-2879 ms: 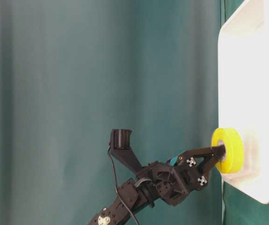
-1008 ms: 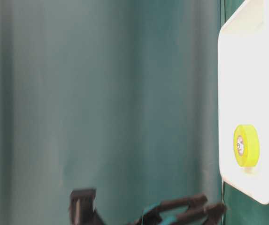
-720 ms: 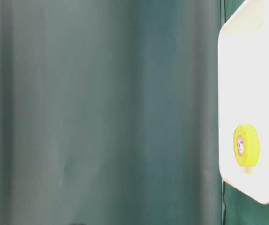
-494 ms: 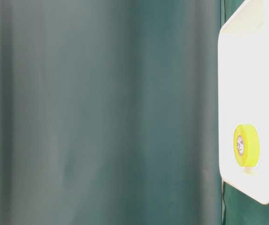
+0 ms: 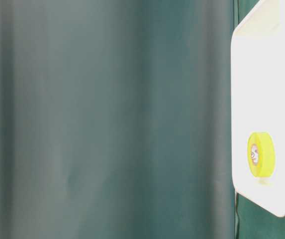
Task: Put the tape into the white case with the left arm.
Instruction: 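Open the left gripper and withdraw it from the tray, then move the left gripper to the blue tape roll and grasp it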
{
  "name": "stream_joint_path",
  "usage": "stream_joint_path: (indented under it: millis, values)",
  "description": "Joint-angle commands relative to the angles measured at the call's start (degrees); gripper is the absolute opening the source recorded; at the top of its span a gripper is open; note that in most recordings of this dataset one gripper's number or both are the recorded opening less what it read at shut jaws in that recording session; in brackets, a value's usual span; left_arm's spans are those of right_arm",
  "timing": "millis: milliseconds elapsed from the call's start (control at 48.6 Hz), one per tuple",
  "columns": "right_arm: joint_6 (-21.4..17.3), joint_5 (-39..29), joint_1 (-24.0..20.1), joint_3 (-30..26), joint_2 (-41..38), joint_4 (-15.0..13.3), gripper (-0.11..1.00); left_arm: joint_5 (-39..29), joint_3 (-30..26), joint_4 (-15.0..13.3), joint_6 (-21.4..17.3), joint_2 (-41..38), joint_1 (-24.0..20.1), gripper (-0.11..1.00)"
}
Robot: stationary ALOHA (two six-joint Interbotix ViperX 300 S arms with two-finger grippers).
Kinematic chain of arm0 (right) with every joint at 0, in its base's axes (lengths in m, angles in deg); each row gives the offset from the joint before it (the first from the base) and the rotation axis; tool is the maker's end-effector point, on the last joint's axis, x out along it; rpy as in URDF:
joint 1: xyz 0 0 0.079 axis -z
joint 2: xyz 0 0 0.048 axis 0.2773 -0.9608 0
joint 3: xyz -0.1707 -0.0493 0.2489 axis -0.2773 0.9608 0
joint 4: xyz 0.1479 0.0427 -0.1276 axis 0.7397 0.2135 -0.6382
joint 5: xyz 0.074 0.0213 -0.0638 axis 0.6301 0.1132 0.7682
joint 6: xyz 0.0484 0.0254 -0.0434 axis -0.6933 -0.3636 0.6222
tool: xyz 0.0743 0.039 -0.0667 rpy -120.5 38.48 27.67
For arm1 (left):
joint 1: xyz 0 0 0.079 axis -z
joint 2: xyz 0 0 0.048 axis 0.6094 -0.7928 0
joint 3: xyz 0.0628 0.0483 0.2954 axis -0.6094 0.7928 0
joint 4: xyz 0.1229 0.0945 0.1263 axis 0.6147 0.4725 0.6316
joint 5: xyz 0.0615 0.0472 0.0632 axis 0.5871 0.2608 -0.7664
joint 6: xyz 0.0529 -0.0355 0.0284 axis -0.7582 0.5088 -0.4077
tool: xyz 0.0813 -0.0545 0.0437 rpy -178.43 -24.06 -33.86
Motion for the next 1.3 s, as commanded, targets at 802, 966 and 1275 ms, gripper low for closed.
stream_joint_path:
  millis: [802, 966, 1275]
  values:
    - [-0.09, 0.53, 0.09, -0.26, -0.35, -0.18, -0.09, -3.6, 2.9, 0.18, 0.18, 3.87, 20.21, 0.99]
    - [-0.09, 0.53, 0.09, -0.35, -0.35, -0.18, -0.09, -5.27, 2.81, 0.18, -0.09, 3.96, 20.74, 0.99]
    - [-0.09, 0.53, 0.09, -0.26, -0.35, -0.18, -0.09, -3.87, 2.37, 0.18, 0.35, 2.02, 23.47, 0.99]
